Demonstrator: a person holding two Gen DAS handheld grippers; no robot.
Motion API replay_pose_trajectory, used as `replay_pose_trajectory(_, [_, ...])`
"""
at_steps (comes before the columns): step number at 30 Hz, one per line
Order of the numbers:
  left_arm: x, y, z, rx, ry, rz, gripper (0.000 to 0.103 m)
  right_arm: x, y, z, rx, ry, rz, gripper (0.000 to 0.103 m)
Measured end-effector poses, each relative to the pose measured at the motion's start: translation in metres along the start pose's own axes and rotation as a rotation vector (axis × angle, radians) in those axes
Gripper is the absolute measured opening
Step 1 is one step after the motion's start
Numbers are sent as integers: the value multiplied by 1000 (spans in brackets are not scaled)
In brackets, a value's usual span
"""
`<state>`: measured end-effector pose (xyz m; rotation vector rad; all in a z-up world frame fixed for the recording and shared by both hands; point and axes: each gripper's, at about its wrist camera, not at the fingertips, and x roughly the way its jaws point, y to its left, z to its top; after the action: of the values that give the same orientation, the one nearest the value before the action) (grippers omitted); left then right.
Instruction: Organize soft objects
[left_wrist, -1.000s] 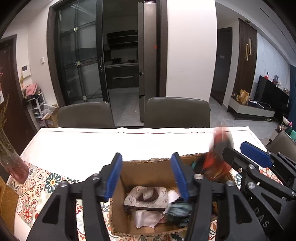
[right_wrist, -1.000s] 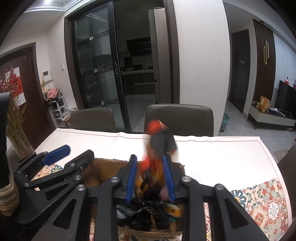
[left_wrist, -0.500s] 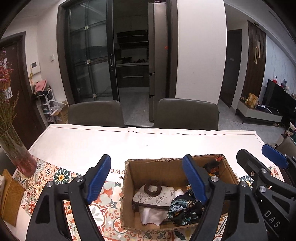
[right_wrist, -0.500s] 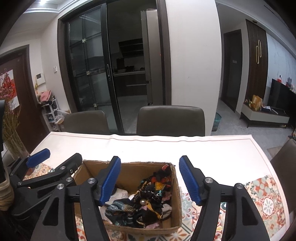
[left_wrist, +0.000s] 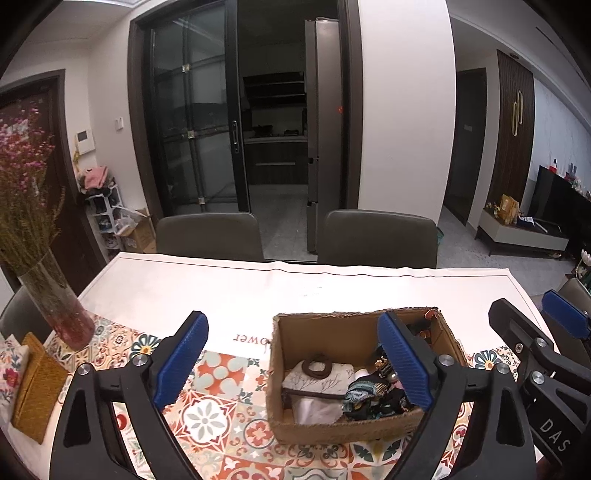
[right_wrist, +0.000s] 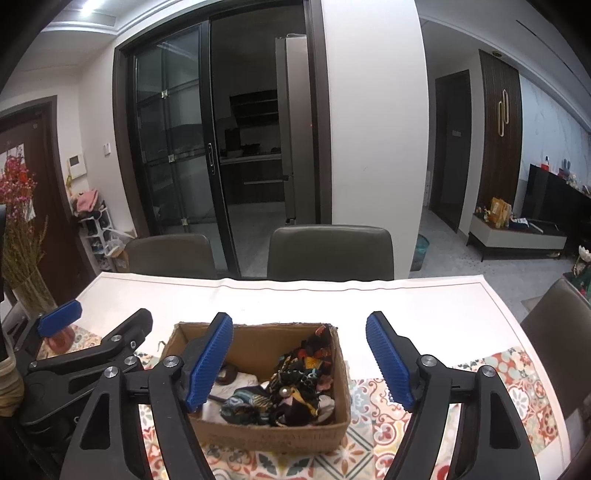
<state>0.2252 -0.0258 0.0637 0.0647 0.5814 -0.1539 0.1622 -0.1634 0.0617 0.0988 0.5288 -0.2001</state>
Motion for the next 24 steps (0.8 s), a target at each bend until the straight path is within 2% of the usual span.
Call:
replay_pose_trajectory(4, [-16, 6, -6, -10, -8, 22, 98, -13, 3, -3, 3, -2, -9, 80])
replay_pose_trajectory(14, [-55, 14, -16, -27, -46, 42, 103, -44, 6, -12, -4, -2, -21, 80])
replay_pose_trajectory(21, [-75, 18, -24, -31, -54, 58, 103, -64, 2, -19, -1, -10, -33, 80])
replay_pose_trajectory(24, [-82, 19, -27, -32, -58, 62, 103, -72, 1, -22, 5, -16, -41, 83])
